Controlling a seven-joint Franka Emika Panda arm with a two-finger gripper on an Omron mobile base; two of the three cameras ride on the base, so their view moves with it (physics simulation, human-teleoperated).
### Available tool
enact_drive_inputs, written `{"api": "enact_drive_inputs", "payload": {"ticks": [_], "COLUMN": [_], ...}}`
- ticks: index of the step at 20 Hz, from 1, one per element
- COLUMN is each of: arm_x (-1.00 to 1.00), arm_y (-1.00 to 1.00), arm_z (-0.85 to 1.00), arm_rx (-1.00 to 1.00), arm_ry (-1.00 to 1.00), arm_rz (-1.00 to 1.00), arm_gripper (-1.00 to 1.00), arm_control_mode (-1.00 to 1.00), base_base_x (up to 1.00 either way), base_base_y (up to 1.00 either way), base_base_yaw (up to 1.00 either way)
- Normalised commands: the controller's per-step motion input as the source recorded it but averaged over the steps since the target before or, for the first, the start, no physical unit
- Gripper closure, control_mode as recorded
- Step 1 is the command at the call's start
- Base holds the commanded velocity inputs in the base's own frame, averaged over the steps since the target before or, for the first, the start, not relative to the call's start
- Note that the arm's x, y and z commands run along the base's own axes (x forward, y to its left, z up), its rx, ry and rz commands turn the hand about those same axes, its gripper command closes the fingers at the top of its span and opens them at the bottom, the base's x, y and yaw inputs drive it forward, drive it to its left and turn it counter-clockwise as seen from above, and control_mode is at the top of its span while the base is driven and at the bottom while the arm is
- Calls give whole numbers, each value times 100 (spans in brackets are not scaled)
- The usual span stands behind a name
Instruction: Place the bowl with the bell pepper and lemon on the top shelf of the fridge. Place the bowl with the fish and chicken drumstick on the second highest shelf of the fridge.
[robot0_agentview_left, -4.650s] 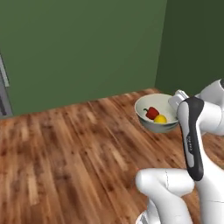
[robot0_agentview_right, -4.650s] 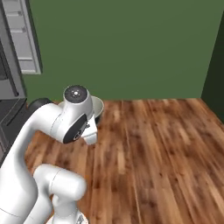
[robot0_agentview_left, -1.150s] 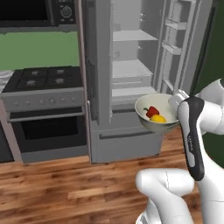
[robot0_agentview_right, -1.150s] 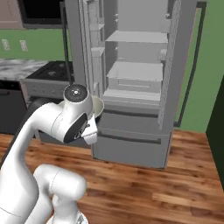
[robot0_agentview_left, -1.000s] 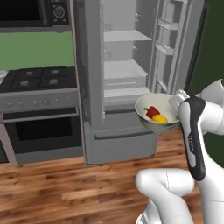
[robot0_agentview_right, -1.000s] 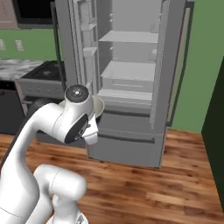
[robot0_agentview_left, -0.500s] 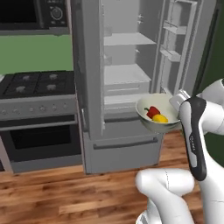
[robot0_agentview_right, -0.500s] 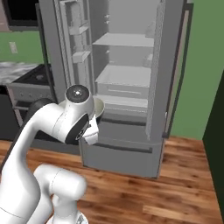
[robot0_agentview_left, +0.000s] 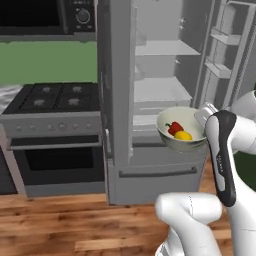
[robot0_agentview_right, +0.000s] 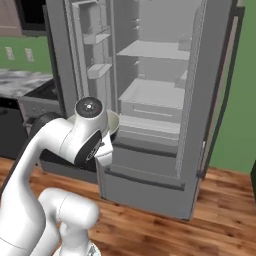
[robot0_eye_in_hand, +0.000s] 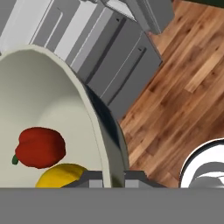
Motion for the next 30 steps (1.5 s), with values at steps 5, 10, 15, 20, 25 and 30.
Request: {"api": "enact_drive_inputs", "payload": {"ticks": [5,10,15,20,25,30], "arm_x": [0,0,0,0,0,0], "arm_y": [0,0,0,0,0,0], "arm_z": [0,0,0,0,0,0], "arm_rx": [0,0,0,0,0,0], "arm_ry": [0,0,0,0,0,0], "arm_rz": [0,0,0,0,0,0], "arm_gripper": [100,100,100,100,100,100], "arm_control_mode": [100,100,100,100,100,100], "base_base_x": [51,30,52,77,57,53], "base_base_y": [-28,-56,-31,-12,-22,-14], "base_base_yaw": [5,0,0,0,0,0]}}
